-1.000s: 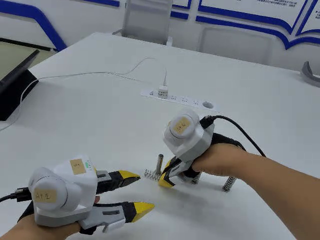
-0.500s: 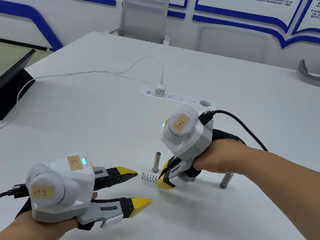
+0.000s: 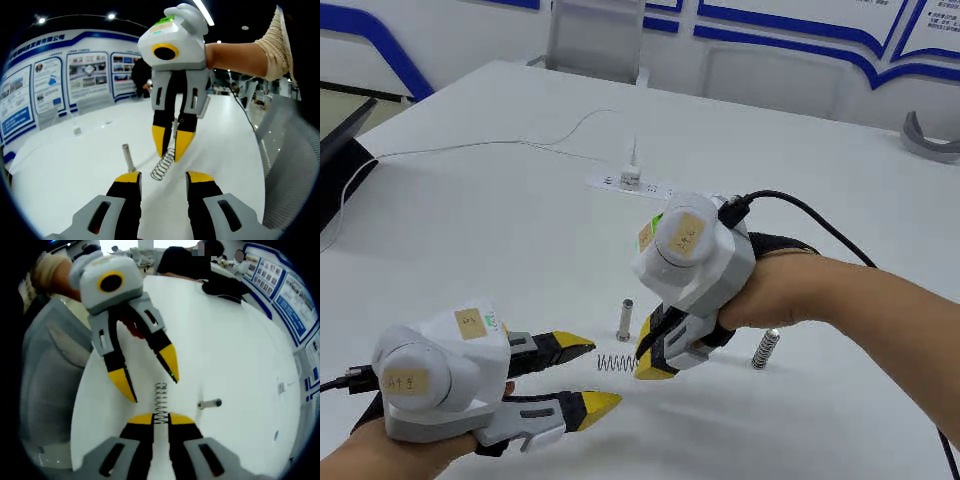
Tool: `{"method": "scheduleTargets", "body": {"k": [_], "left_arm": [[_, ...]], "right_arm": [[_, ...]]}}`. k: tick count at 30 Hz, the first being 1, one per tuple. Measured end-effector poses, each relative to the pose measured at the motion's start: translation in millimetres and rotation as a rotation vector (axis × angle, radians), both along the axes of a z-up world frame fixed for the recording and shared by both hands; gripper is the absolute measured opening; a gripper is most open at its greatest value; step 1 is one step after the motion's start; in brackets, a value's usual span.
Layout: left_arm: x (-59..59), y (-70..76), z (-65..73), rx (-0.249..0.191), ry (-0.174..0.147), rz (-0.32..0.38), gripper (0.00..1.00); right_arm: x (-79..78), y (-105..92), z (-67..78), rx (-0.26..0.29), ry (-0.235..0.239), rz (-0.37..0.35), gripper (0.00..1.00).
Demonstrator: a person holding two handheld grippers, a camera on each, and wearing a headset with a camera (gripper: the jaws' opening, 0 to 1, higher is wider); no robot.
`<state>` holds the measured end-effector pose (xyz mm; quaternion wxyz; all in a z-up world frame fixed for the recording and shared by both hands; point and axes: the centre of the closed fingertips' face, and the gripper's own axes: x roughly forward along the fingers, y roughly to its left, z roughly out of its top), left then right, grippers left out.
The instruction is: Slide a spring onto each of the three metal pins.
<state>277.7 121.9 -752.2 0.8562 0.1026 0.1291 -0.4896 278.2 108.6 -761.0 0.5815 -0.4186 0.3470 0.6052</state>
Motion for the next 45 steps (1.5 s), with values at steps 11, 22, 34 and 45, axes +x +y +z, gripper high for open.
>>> {"method": "scheduleTargets", "body": {"k": [11, 22, 34, 45], "left_arm": [[-7.2, -7.9, 0.9, 0.022, -0.041, -0.058, 0.18], [-6.1, -8.9, -0.1, 0.036, -0.055, -0.062, 0.12], [-7.1, -12.3, -1.1, 0.038, -0.053, -0.071, 0.12], [-5.5, -13.7, 1.4, 0.022, -0.054, -0.067, 0.11]], "right_arm": [[-9.2, 0.1, 1.7, -0.055, -0.016, 0.077, 0.12], [-14.1, 3.1, 15.1, -0.060, -0.019, 0.099, 0.12], [-19.2, 15.4, 29.2, -0.028, -0.024, 0.102, 0.12], [-19.0, 25.4, 37.8, 0.018, -0.022, 0.091, 0.12]]}}
